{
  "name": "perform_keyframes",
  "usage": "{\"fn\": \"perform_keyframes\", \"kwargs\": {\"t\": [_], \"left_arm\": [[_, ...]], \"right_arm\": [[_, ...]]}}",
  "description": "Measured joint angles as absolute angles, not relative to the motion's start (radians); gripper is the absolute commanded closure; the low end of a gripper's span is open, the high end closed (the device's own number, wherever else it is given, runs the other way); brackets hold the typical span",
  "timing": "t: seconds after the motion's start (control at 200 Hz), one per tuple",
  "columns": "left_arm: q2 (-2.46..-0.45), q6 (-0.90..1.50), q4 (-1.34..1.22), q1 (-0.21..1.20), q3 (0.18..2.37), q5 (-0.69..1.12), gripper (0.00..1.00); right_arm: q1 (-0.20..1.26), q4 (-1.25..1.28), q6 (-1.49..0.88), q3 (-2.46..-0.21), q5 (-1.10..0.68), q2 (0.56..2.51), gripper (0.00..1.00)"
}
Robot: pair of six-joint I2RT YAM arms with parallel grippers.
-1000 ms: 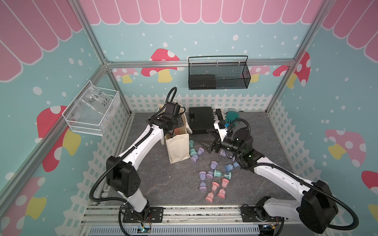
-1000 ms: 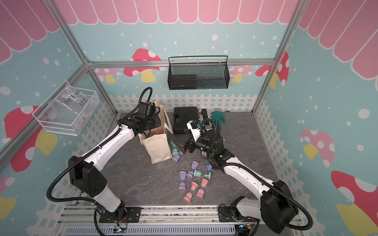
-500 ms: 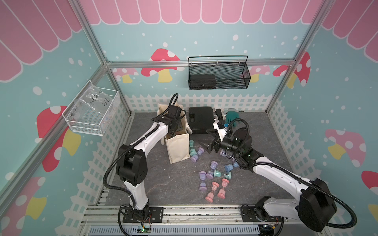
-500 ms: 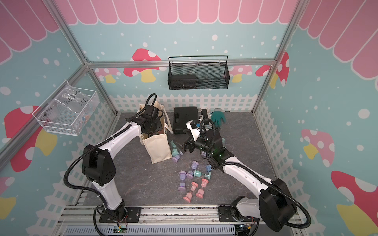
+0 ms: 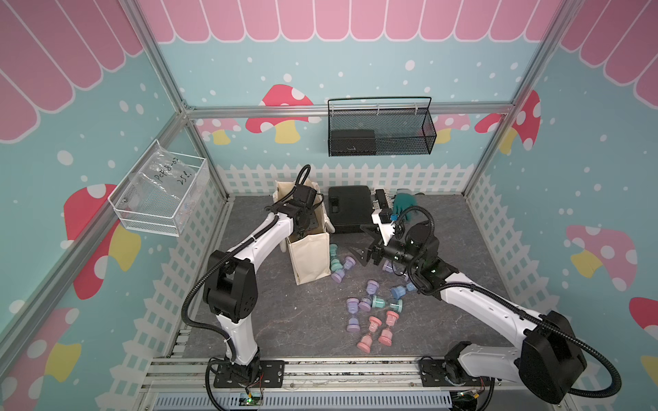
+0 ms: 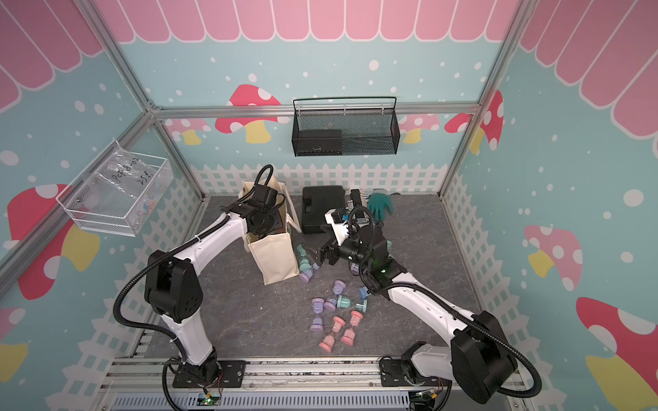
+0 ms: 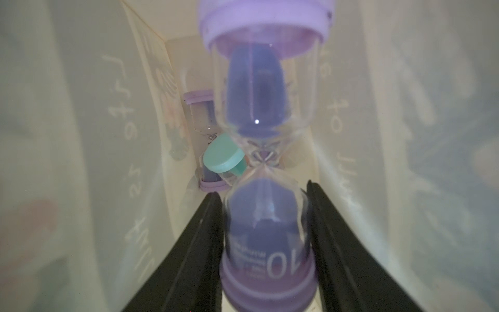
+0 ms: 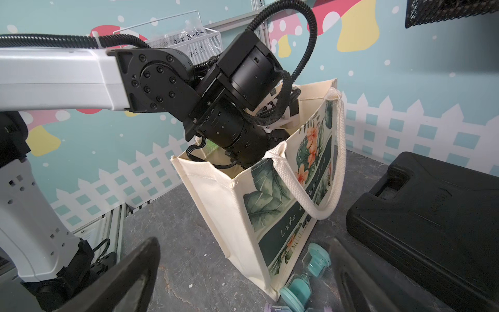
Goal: Put the hourglass into the canvas bag
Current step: Place the hourglass in the canvas bag.
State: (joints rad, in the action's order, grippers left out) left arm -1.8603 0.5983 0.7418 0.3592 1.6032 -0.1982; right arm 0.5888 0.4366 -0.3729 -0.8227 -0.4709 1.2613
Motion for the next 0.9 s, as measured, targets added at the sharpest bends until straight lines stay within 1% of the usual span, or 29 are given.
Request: {"fn": "perform_keyframes", "kwargs": {"t": [0.18, 0.595, 0.901], "left_arm": [[-1.84, 0.599, 0.746, 0.359, 1.593, -0.199, 0.47], [-1.717, 0.598, 0.753, 0.36, 1.593, -0.206, 0.41], [-1.547, 0.548, 0.759, 0.394, 1.599, -0.201, 0.38]], "right_arm": [[0.589, 0.435, -0.371, -0.823, -0.467, 1.248, 0.0], [0.589, 0.43, -0.371, -0.822, -0.452, 1.205, 0.0], [0.587, 0.331, -0.377, -0.82, -0.374, 1.15, 0.0]]}}
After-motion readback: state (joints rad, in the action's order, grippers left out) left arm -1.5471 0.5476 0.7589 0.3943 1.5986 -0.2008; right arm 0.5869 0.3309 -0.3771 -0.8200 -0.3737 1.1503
